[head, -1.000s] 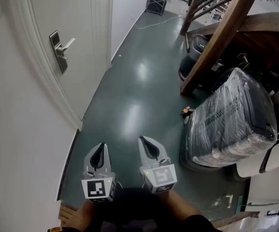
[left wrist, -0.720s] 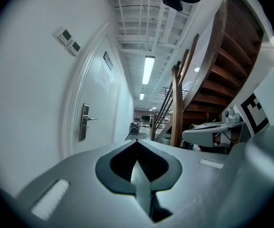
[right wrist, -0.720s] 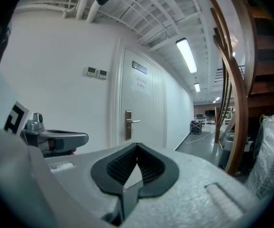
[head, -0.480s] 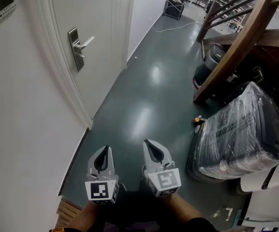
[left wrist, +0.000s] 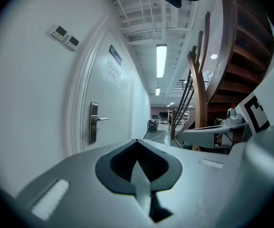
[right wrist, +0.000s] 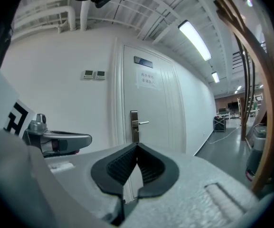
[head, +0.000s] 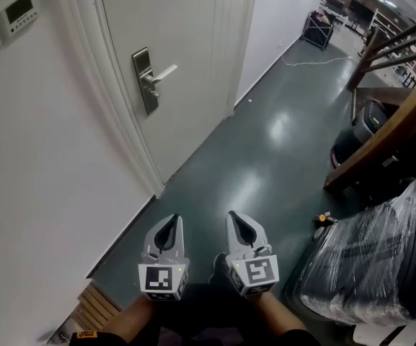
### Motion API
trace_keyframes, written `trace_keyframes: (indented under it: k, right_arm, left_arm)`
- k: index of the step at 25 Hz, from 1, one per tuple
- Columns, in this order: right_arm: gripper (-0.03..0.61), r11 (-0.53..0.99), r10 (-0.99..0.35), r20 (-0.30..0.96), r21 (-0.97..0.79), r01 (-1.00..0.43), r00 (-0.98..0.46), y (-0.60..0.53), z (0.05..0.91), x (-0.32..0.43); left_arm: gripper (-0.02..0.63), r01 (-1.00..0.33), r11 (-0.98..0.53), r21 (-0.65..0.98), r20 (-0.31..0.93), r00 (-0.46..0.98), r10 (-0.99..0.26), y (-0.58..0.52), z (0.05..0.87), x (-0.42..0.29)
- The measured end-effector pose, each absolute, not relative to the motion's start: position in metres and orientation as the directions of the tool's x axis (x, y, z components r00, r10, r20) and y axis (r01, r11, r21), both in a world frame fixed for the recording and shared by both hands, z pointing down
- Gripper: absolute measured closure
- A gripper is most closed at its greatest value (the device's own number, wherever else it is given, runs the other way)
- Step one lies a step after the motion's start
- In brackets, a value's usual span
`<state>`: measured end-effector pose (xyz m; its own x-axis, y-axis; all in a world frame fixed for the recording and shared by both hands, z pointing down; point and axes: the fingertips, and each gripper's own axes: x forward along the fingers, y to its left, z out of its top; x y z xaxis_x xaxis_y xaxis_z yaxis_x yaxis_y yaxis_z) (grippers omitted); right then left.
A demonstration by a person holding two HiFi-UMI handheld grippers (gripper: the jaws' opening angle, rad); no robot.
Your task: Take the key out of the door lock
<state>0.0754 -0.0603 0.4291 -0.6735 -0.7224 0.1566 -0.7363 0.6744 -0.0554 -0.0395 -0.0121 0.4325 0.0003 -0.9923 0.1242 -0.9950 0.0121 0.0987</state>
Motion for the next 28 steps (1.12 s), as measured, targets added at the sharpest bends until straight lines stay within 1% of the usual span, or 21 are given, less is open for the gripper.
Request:
trace_keyframes:
  k: [7, 17, 22, 28]
  right_arm:
    - [0.588, 0.74, -0.656, 0.148, -0.067, -0.669, -0.74, -0.135, 0.426, 0.086]
    - [0.588, 0.789, -0.597, 0.154, -0.064, -0.611, -0.788, -0.197, 0.426, 0.086]
    - [0.588, 0.816, -0.559, 0.164, -0.065, -0.574, -0.813, -0.219, 0.425, 0.063]
    - [0.588, 0.83, -0.54, 0.197, -0.037, -0.556, -0.818, -0.262, 0.435, 0.025]
  left_arm:
    - [0.597, -0.994, 0.087, 0.069, 0.121, -0.078, -0.99, -0.077, 0.423, -0.024]
    - [0.597, -0.987, 0.146, 0.07, 0.124, -0.136, -0.983, -0.13, 0.425, -0.018]
    - [0.597, -0.982, 0.172, 0.083, 0.119, -0.162, -0.98, -0.155, 0.429, -0.037]
    - [0.597, -0.981, 0.158, 0.11, 0.105, -0.147, -0.984, -0.211, 0.436, -0.071]
